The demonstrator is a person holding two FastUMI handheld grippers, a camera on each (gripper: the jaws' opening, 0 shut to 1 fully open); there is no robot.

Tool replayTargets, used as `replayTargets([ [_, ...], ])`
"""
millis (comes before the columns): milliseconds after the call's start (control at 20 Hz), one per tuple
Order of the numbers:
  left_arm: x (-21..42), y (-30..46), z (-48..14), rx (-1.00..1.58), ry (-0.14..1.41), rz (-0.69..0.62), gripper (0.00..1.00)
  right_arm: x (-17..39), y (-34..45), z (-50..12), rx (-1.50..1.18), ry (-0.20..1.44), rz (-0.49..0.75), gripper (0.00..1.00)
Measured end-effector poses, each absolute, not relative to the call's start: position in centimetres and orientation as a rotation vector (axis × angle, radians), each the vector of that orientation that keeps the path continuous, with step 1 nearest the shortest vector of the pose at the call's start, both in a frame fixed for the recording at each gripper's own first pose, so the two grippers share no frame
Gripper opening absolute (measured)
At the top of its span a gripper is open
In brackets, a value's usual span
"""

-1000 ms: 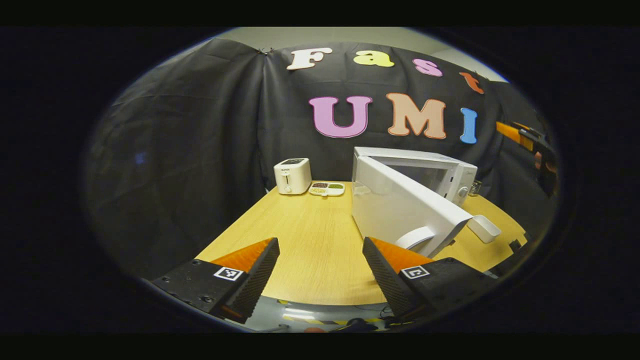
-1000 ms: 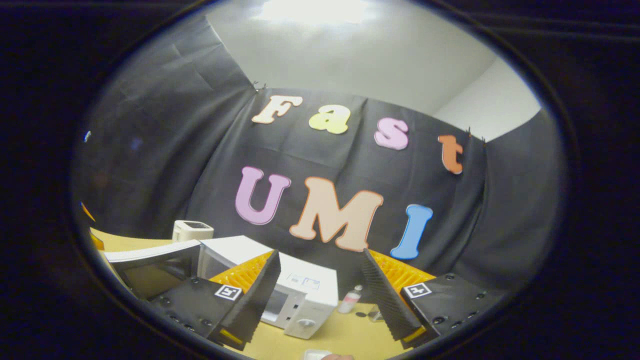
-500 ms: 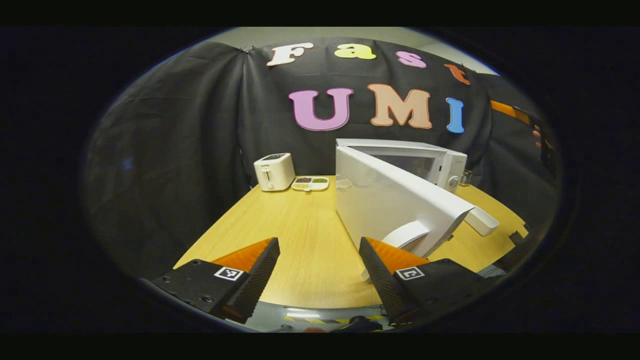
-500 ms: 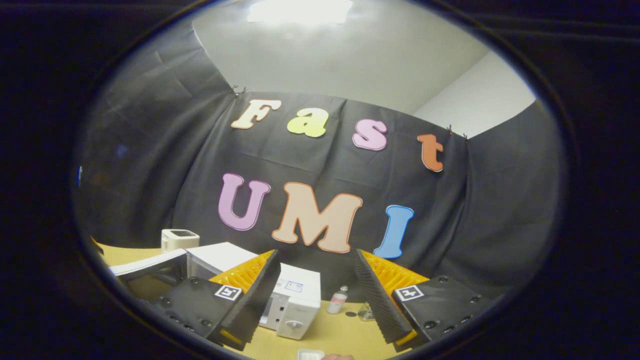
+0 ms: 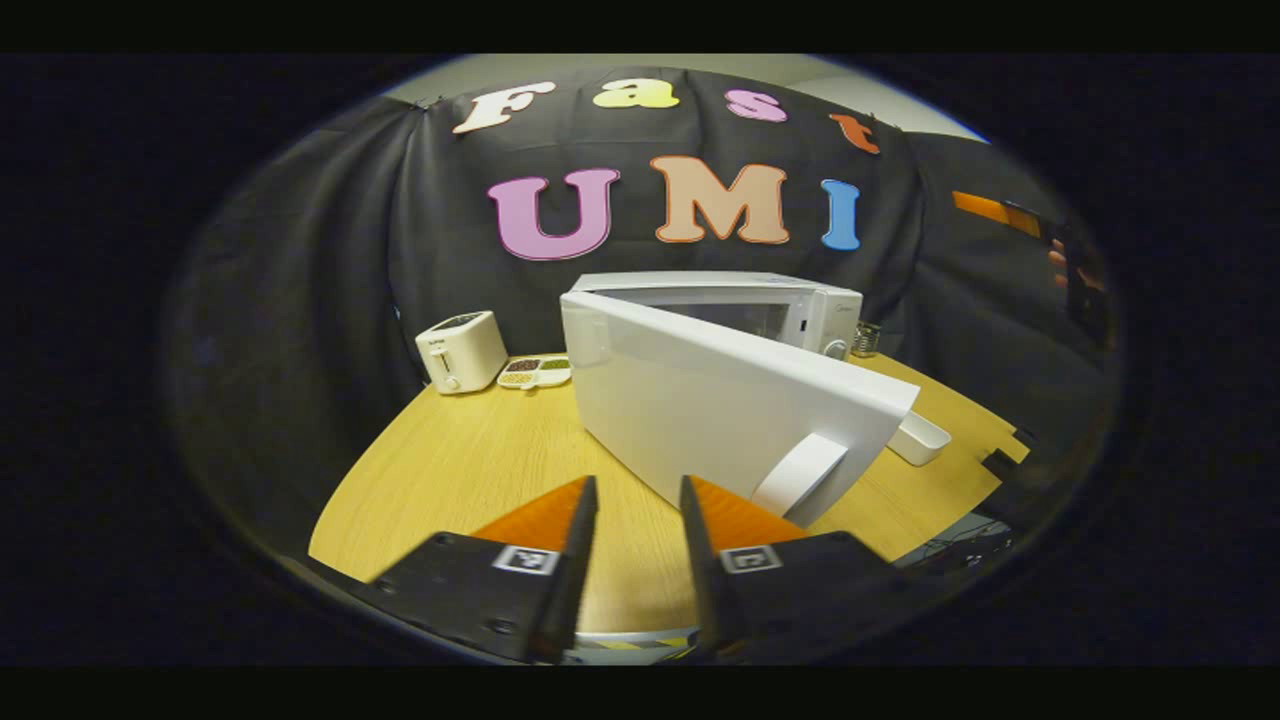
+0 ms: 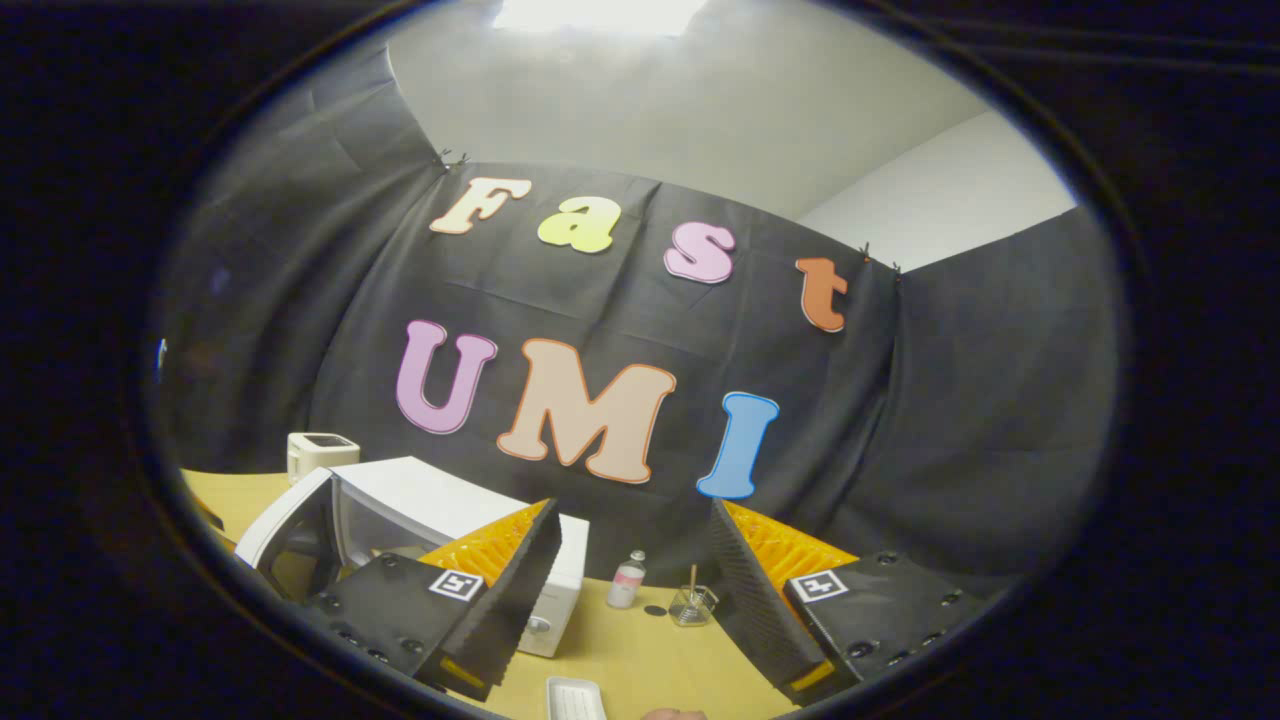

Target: Open the microwave oven with the left hand, put the food in, and close the microwave oven.

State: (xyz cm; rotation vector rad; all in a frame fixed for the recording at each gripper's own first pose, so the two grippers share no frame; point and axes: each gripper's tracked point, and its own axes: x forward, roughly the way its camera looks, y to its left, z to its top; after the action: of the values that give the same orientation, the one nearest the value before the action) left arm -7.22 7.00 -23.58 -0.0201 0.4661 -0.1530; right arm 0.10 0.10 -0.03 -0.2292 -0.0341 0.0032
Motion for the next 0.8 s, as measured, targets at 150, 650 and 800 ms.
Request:
replayTargets([
  [150,-6.4,4.5,-23.5,-0.011,0.468,-0.196,0.02,-0.5,-1.9,-0.1,-0.242,-0.025,-0.031,0.95],
  [650,-3.8,-2.0,-22.7,0.068,0.444,-0.322,0.01,-1.6,-6.2,-1.1,-0.238,0.027,-0.109,0.95],
  [800,-3.1,-3.3,-22.7,0.077,0.444,-0.346,0.0,-1.6,-7.3,-1.5,-0.224,0.035,-0.123,0.96],
])
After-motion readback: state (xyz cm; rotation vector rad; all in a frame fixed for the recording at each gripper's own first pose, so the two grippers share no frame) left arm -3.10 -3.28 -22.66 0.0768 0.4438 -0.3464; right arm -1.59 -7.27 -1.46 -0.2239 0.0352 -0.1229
